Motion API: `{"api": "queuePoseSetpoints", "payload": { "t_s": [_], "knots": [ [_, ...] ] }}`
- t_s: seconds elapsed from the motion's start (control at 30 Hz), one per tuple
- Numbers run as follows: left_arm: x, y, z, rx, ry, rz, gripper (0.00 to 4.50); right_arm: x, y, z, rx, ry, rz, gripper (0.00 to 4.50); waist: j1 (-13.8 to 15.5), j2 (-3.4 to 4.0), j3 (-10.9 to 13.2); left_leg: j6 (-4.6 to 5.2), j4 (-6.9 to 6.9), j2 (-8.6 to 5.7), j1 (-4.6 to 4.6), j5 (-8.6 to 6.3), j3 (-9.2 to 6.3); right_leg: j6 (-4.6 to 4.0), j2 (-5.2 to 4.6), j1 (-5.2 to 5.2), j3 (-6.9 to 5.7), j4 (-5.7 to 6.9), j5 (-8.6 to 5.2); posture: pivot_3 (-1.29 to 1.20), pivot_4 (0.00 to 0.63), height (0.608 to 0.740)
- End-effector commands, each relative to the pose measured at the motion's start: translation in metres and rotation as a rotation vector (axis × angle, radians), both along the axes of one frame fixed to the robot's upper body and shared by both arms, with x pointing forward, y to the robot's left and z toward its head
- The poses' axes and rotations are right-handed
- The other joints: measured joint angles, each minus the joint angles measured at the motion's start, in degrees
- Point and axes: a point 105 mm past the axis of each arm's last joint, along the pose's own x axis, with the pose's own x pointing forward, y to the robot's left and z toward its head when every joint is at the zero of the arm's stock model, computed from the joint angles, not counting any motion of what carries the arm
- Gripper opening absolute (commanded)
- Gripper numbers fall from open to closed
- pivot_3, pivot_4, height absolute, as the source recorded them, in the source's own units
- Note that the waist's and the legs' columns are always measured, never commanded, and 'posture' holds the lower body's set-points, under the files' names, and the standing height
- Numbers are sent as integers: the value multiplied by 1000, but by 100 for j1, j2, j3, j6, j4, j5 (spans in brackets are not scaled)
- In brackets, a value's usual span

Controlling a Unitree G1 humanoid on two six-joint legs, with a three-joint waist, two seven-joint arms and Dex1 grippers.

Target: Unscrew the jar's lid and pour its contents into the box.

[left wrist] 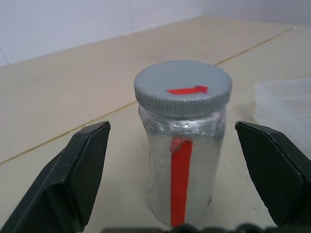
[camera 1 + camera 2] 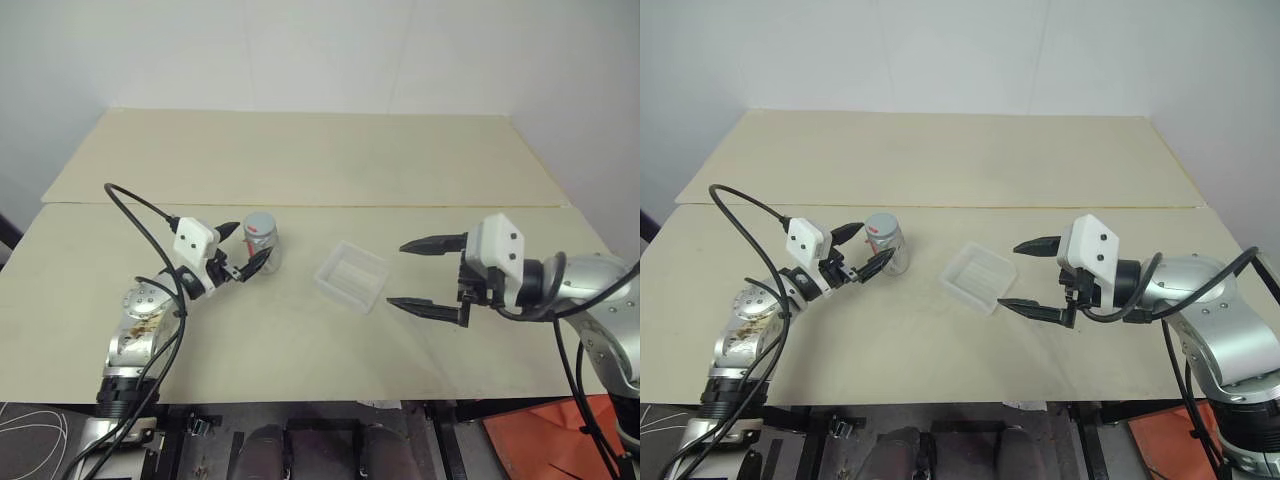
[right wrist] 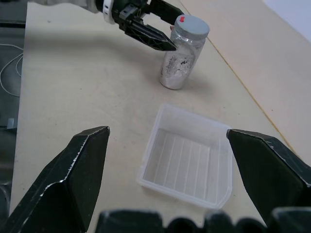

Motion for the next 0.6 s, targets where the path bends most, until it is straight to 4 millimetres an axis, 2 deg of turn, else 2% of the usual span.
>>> {"api": "queuePoseSetpoints", "payload": {
  "t_s": [0.03,0.3,0.43,0.6],
  "knots": [
    [6,-10,8,-15,-66,-11,4475,-5,-2,13,-6,-52,-5,4500,2,0,0,0,0,0,0,0,0,0,0,0,0,0,0,0,150,740],
    [15,-17,2,-41,-81,4,4475,-9,-2,16,-14,-60,-6,4500,-10,-1,0,1,2,0,-1,0,-1,2,0,0,-1,1,1,0,150,740],
    [17,-18,0,-56,-79,15,3540,-10,-3,17,-16,-63,-9,4500,-5,-1,0,1,3,1,-1,0,-2,2,-1,0,-1,1,1,0,150,740],
    [20,-20,-1,-71,-77,13,1908,-12,-3,19,-21,-59,-8,4500,-1,-1,0,2,3,0,-2,0,-3,3,-1,0,-1,0,2,0,150,740]
  ]
}}
